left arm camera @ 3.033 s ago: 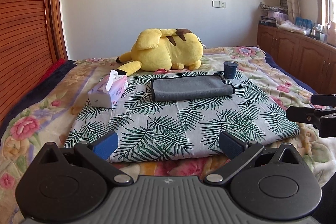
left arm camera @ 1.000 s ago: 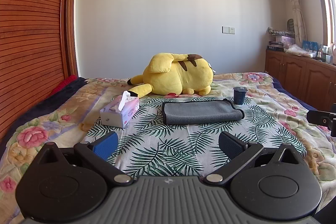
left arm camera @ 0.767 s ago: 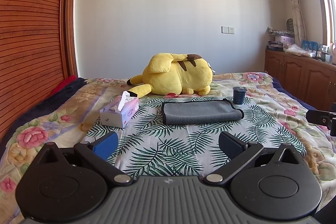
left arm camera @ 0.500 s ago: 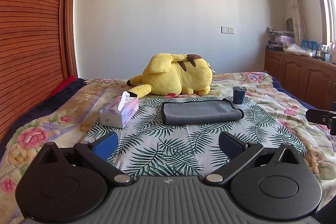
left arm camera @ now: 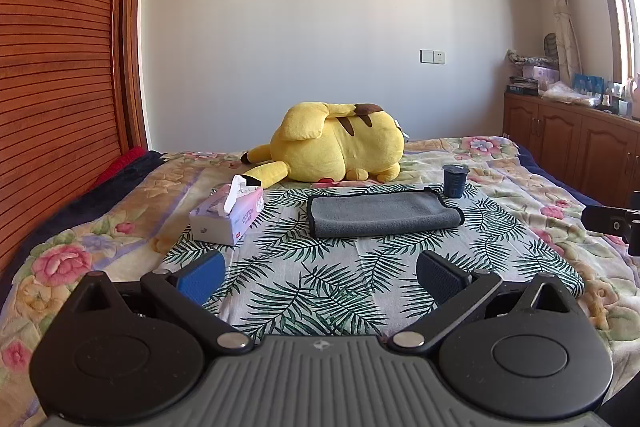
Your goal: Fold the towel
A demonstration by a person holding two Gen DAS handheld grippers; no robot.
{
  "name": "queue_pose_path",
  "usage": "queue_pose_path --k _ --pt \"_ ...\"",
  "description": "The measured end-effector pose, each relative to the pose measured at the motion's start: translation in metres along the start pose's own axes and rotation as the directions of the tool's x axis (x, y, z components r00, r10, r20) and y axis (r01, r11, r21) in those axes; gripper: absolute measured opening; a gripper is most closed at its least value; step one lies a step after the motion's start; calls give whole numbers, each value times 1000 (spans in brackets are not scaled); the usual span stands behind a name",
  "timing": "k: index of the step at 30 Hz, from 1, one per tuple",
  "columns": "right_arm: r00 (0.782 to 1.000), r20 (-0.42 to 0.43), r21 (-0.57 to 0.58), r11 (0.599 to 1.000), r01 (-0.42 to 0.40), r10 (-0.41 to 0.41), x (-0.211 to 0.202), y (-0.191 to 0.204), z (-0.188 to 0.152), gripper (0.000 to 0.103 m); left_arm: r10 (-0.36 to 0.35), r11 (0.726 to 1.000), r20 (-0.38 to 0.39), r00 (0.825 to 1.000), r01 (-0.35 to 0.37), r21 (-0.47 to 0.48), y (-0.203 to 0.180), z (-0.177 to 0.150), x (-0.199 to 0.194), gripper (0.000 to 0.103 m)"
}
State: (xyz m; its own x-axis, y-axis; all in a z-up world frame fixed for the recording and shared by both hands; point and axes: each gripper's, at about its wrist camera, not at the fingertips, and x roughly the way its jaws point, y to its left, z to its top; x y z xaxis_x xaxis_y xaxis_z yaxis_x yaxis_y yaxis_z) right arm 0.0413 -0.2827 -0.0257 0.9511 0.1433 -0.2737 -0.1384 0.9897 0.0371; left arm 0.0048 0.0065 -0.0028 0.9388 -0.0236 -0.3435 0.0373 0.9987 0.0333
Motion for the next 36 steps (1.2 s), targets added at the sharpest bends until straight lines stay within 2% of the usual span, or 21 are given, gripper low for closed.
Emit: queue_pose_path --k 36 --pt "1000 0 -1 1000 1 -1 0 1 0 103 -4 1000 -2 1000 4 14 -2 -1 0 85"
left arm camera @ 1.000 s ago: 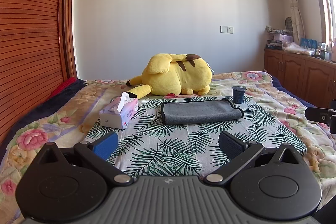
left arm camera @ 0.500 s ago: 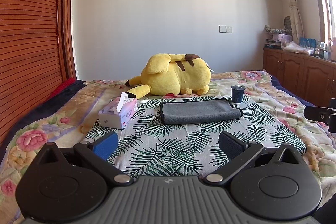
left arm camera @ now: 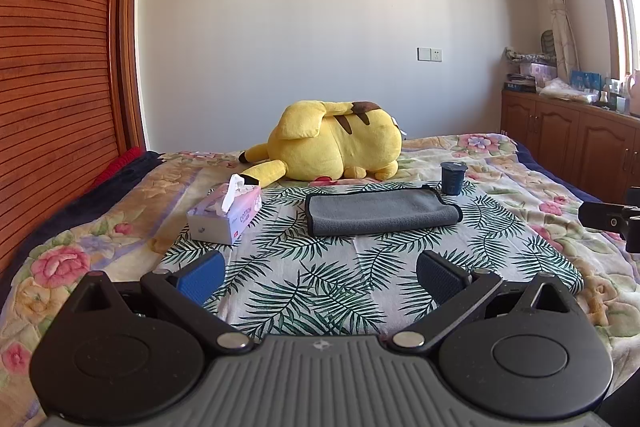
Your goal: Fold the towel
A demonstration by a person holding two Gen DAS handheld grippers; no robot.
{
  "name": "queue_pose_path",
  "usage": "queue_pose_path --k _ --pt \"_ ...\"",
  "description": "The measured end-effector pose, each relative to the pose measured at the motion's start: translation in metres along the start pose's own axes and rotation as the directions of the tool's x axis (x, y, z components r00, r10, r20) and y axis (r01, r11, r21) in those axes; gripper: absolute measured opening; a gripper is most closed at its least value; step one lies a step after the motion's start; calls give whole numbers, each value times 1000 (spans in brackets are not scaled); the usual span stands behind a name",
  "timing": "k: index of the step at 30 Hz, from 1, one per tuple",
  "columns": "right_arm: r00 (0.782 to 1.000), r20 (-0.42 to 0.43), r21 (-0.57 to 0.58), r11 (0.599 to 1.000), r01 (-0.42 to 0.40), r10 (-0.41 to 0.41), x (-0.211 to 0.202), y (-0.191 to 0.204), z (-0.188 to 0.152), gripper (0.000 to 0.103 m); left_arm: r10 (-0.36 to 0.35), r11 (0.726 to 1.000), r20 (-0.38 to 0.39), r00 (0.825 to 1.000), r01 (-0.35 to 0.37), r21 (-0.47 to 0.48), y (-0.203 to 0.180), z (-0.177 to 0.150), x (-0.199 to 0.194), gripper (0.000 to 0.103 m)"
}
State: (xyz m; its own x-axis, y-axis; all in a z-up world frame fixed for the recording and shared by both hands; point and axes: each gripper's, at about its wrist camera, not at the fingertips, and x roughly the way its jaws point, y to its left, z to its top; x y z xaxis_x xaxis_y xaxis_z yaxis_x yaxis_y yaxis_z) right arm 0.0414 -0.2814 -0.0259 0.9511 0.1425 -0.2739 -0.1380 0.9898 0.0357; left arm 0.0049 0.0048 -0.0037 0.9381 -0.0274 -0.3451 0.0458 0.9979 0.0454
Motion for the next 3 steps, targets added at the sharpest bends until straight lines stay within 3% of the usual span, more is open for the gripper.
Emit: queue_pose_path --k 3 --pt "1000 0 1 1000 0 0 0 0 0 103 0 1000 -2 1000 0 1 0 0 1 85"
